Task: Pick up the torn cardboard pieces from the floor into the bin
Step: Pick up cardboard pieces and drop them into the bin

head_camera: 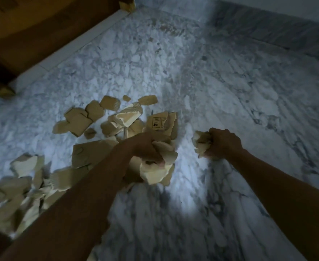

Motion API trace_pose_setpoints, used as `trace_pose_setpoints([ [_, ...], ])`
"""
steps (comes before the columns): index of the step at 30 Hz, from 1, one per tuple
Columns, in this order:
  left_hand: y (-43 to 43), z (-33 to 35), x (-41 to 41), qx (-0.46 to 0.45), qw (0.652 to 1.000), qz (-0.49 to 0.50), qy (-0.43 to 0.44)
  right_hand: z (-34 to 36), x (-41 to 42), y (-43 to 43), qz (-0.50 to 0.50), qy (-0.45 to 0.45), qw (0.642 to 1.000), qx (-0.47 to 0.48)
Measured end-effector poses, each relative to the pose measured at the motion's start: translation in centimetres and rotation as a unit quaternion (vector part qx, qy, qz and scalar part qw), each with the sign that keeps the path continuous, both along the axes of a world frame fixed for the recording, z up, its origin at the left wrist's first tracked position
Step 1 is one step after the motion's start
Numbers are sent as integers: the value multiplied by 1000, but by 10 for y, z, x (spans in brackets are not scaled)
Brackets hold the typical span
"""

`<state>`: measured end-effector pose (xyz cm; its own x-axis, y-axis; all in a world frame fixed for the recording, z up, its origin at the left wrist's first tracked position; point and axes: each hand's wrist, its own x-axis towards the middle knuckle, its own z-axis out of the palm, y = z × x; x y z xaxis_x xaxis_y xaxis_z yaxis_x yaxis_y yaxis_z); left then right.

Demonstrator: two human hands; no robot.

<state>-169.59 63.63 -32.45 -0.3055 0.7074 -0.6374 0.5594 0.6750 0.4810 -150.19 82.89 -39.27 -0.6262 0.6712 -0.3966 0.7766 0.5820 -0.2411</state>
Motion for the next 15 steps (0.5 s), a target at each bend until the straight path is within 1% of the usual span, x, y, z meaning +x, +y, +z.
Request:
trace_pose_setpoints([
  [2, -22, 8, -24, -83, 996, 20, 25, 10, 0, -10, 4, 7, 1000, -8],
  [3, -35, 4, -29, -105, 992, 45, 46, 16, -2, -14, 12, 17, 1000, -16],
  [4, -47, -2, -30, -106, 991, 68, 49, 23, -4, -19, 30, 24, 999, -18],
  [5, -59, -16, -27, -75, 992, 97, 29, 26, -5, -25, 51, 31, 998, -14],
  [6, -70, -22, -18, -39, 992, 120, -10, 28, -5, -33, 74, 33, 997, -4],
  [7, -79, -39, -10, -2, 991, 126, -35, 25, -4, -42, 91, 24, 995, 18],
  [8, -85, -59, -6, 37, 991, 128, -15, 18, -2, -53, 108, 8, 992, 58],
  [9, -91, -72, -3, 55, 983, 170, 29, 7, 2, -64, 124, -12, 986, 109],
  [10, -94, -79, 2, 58, 981, 178, 59, -3, 7, -74, 130, -35, 979, 155],
  [11, -94, -78, 8, 72, 975, 186, 102, -11, 13, -81, 127, -50, 974, 181],
  [12, -92, -73, 13, 97, 972, 177, 116, -16, 16, -83, 118, -61, 974, 183],
  [13, -92, -63, 18, 125, 972, 165, 109, -15, 16, -82, 109, -66, 980, 154],
  [15, -92, -51, 19, 143, 970, 170, 99, 2, 9, -76, 52, -39, 998, 14],
])
